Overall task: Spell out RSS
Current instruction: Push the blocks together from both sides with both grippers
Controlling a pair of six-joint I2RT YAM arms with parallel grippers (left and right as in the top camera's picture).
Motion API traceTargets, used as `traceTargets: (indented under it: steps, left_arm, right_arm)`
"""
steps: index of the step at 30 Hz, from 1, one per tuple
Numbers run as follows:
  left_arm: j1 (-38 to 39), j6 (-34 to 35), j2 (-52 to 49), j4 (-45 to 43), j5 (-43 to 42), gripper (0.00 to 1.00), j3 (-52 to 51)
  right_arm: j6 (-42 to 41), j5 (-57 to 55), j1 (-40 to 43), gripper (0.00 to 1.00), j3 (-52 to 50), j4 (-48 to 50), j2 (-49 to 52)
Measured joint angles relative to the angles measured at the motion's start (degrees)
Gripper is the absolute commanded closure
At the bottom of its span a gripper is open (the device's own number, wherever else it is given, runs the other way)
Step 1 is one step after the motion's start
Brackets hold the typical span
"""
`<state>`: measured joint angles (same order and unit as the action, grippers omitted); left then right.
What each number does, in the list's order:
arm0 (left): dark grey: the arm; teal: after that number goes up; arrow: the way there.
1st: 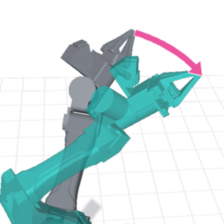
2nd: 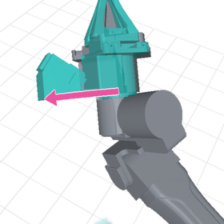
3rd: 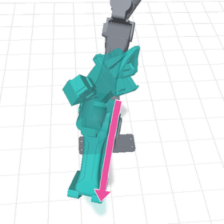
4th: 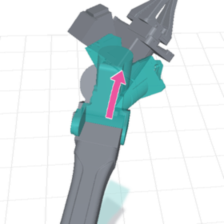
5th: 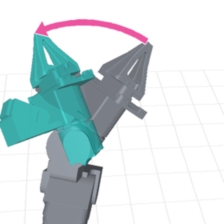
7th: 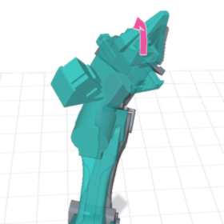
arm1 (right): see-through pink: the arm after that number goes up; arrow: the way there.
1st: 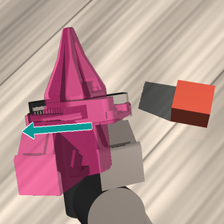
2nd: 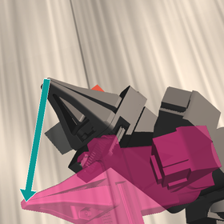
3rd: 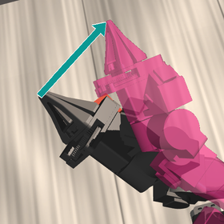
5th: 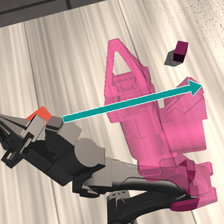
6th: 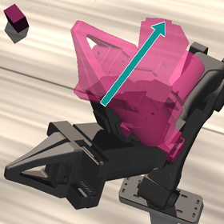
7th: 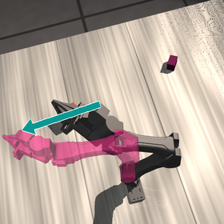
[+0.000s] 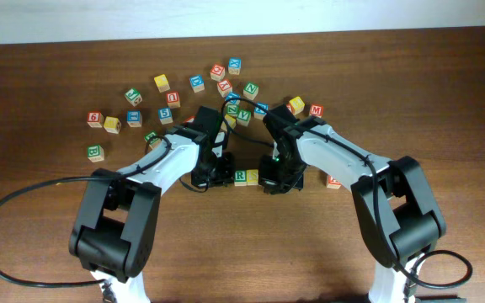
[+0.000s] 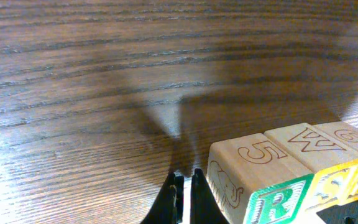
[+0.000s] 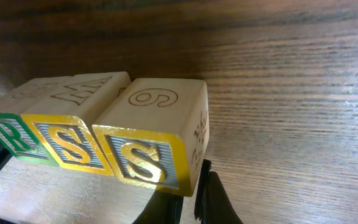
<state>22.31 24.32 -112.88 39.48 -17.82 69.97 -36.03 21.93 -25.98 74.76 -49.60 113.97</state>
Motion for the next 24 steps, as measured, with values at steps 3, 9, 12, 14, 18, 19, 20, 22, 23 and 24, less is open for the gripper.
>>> traceTargets:
  steps: [3,9,12,14,18,19,20,22,23,24]
  left_arm:
    - [0.00,0.00,0.00,0.00,0.00,1.00,0.00]
    - [0.00,0.17,0.00,0.02,0.00,1.00,0.00]
    - [0.00,0.17,0.00,0.13,0.00,1.00,0.00]
    - [0.00,0.17,0.00,0.52,-0.02,1.00,0.00]
    - [0.00,0.17,0.00,1.18,-0.04,1.00,0.04]
    - [0.00,0.17,0.00,1.20,-0.09,1.00,0.04]
    - [0.00,0.17,0.00,1.22,-0.28,1.00,0.04]
    - [0.00,0.15,0.00,1.25,-0.46,1.00,0.04]
    - [0.00,0.15,0.00,1.27,-0.50,1.00,0.04]
    - [0.00,0.15,0.00,1.31,-0.66,1.00,0.04]
  right_arm:
    - [-0.04,-0.02,0.00,0.95,0.00,0.68,0.00]
    - [0.07,0.22,0.00,0.96,0.00,-0.42,0.00]
    - [2.01,3.26,0.33,0.96,0.00,-3.37,-0.17]
    - [3.04,3.48,1.62,0.96,0.00,-5.55,-2.03]
    - [7.61,-1.55,8.92,0.96,-0.02,-7.13,-4.96]
    - [7.98,-2.49,9.01,0.96,-0.04,-6.01,-4.96]
    - [8.20,-3.02,8.87,0.96,-0.07,-4.90,-4.96]
    - [8.46,-3.74,7.19,0.96,-0.24,-1.42,-4.61]
    - [8.37,-3.91,6.36,0.96,-0.61,-0.04,-4.37]
    - [8.22,-3.91,5.27,0.96,-0.76,1.55,-3.23]
